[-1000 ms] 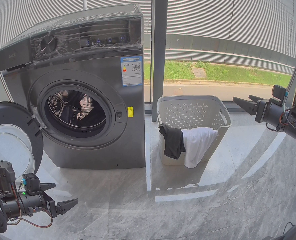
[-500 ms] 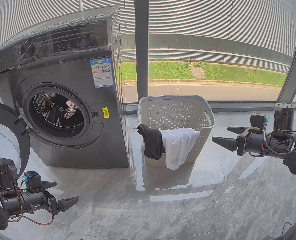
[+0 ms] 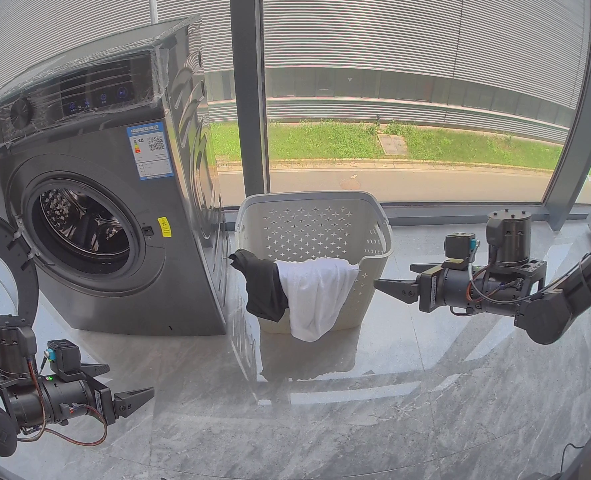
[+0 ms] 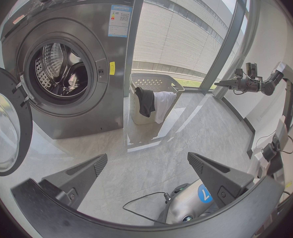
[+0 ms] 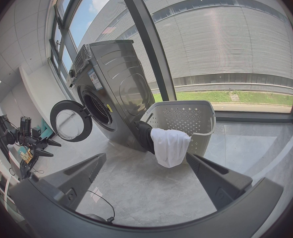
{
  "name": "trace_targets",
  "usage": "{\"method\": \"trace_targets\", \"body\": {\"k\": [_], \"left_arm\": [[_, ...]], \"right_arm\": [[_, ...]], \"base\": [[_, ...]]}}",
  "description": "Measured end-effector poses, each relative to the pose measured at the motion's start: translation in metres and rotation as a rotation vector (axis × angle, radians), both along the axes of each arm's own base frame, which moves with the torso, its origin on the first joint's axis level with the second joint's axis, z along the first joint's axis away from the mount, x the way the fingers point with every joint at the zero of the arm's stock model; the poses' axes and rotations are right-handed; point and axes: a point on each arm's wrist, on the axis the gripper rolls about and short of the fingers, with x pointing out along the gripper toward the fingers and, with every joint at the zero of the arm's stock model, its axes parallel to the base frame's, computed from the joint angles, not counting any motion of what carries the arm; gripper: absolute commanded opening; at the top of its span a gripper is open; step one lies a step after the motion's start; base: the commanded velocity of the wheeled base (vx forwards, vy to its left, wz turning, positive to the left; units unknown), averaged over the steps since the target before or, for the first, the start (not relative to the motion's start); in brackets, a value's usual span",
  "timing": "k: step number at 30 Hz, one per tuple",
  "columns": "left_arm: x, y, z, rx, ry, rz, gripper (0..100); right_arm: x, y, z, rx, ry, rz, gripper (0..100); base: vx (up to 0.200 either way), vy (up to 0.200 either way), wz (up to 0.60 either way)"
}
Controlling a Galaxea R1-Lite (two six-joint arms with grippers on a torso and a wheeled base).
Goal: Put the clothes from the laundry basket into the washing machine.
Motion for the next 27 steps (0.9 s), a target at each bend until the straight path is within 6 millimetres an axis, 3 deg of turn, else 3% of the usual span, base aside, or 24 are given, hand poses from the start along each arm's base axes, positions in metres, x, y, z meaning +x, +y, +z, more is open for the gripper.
{"method": "trace_targets", "body": {"k": [11, 27], "left_arm": [[0.002, 0.0, 0.006, -0.001, -0.034, 0.018, 100], [0.007, 0.0, 0.013, -0.054, -0.046, 0.051, 100]], "right_arm": [[0.017, 0.026, -0.021, -0.009, 0.038, 0.023, 100], [0.024, 0.042, -0.032, -0.003, 0.06, 0.053, 100]], "base": [[0.0, 0.0, 0.0], [0.188, 0.0, 0.0]]}}
